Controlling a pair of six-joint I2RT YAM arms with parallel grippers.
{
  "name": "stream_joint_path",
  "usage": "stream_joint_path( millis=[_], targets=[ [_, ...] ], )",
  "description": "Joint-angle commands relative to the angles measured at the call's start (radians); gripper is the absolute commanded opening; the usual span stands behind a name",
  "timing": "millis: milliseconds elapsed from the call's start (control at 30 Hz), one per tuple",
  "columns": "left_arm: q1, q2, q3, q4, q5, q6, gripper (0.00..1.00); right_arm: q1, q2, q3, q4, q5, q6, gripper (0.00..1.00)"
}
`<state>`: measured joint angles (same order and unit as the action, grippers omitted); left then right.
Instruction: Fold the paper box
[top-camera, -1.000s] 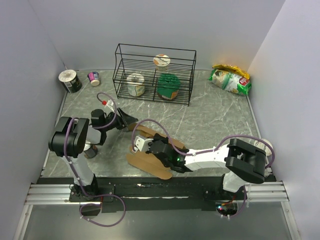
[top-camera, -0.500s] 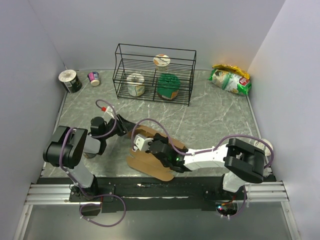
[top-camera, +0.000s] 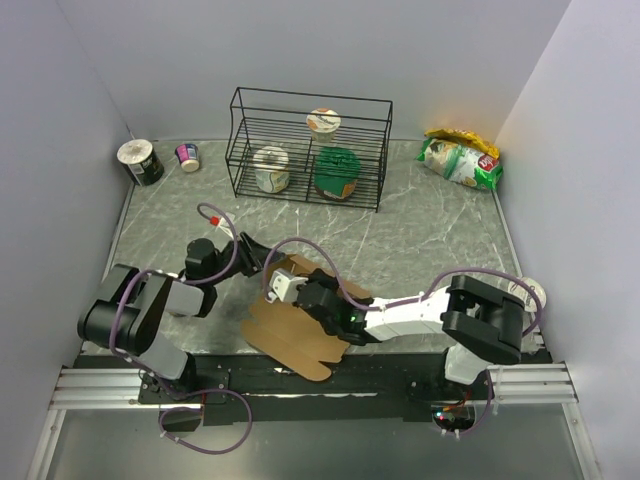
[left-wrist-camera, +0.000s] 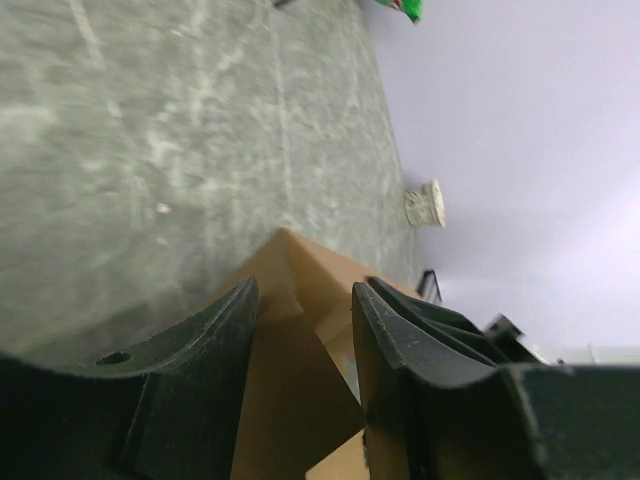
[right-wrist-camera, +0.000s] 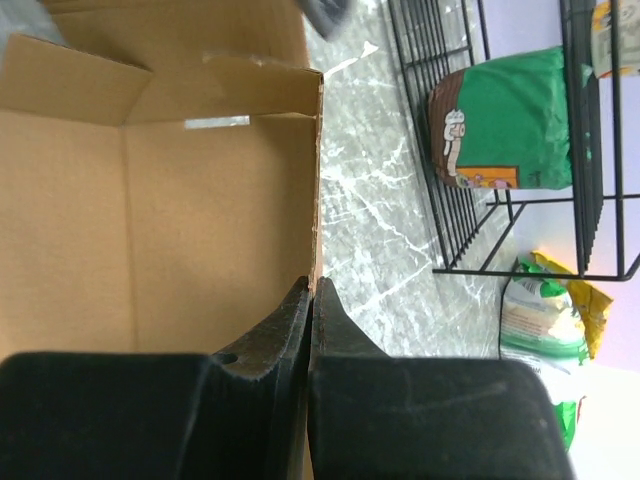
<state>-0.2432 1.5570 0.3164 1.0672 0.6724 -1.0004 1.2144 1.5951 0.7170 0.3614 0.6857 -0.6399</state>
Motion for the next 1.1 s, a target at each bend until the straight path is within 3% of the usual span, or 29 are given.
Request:
stream_joint_path(
  millis=[0,367,667,867,1067],
  targets=[
    [-0.05,-0.061,0.007,0.007,0.032,-0.009,0.48,0.011,0.049,-0.001,0.016,-0.023,0.054,0.0],
    [-0.08,-0.13,-0.013,-0.119,-0.008,0.074,0.47,0.002,0.054,-0.001,0.135,0.078,0.006,0.0],
    [-0.084,-0.089,0.032,-0.179,-0.066,0.177,0.46,-0.027,0.057,-0.036,0.377,0.104,-0.222,0.0],
    [-0.084,-0.005,0.064,-0.109,-0.065,0.172,0.45,-0.038,0.091,-0.051,0.55,0.109,-0.397,0.0],
    [-0.084,0.081,0.049,0.006,-0.045,0.154,0.44,-0.036,0.1,-0.06,0.51,0.095,-0.344,0.0]
  ],
)
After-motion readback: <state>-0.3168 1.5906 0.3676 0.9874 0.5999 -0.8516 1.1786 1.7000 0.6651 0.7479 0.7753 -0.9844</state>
